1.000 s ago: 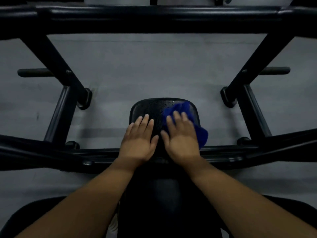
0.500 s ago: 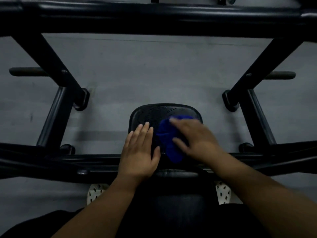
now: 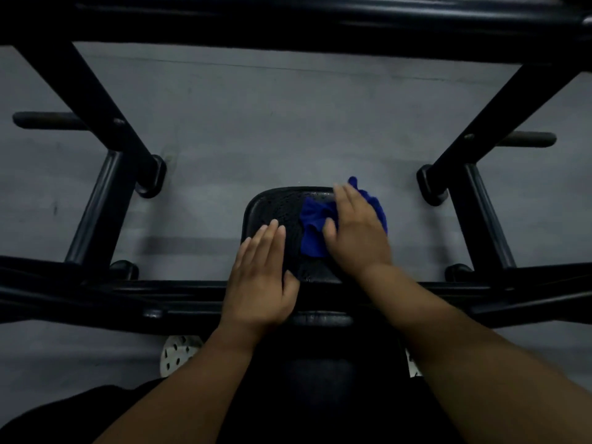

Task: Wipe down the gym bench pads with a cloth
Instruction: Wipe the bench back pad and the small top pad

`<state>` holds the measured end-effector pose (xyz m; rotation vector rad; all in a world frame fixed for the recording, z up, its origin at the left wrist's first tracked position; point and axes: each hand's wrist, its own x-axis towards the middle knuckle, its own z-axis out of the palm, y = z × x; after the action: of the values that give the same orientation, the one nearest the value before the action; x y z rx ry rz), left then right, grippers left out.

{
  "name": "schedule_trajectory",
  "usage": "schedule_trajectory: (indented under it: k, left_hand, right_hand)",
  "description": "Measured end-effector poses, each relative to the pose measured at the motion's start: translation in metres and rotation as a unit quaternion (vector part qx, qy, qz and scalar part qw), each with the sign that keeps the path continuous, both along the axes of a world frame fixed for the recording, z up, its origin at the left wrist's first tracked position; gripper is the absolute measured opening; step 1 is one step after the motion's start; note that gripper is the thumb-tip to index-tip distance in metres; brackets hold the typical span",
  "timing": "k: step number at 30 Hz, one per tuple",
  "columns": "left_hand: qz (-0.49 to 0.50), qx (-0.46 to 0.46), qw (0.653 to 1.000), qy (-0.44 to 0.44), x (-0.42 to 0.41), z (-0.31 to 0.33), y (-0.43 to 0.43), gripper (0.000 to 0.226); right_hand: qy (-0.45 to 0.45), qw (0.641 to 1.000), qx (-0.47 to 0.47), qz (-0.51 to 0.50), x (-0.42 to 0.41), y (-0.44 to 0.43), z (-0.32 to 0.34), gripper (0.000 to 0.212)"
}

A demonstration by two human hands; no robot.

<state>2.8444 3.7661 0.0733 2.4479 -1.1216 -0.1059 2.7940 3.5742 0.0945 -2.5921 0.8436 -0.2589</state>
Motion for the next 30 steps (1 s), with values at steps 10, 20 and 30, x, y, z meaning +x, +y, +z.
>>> schedule_trajectory:
  k: [10,20,30]
  left_hand:
    - [-0.042,-0.027,0.999,0.005,-0.013,0.013,-0.017,0.063]
    - [-0.061,0.074,0.994,-0.061,0.018,0.012,-0.011,0.049]
    - [-0.077,0.15,0.985,-0.028,0.02,0.021,-0.046,0.071]
  right_hand:
    - [-0.172,0.972,0.16,0.025,-0.027,0.026,0.017,0.045]
    - [-0.139,0.989,-0.005,-0.04,-0.035,0.011,-0.016,0.032]
    - [0.02,0.999,-0.018,-0.037,-0.029,0.02,0.003,0.04]
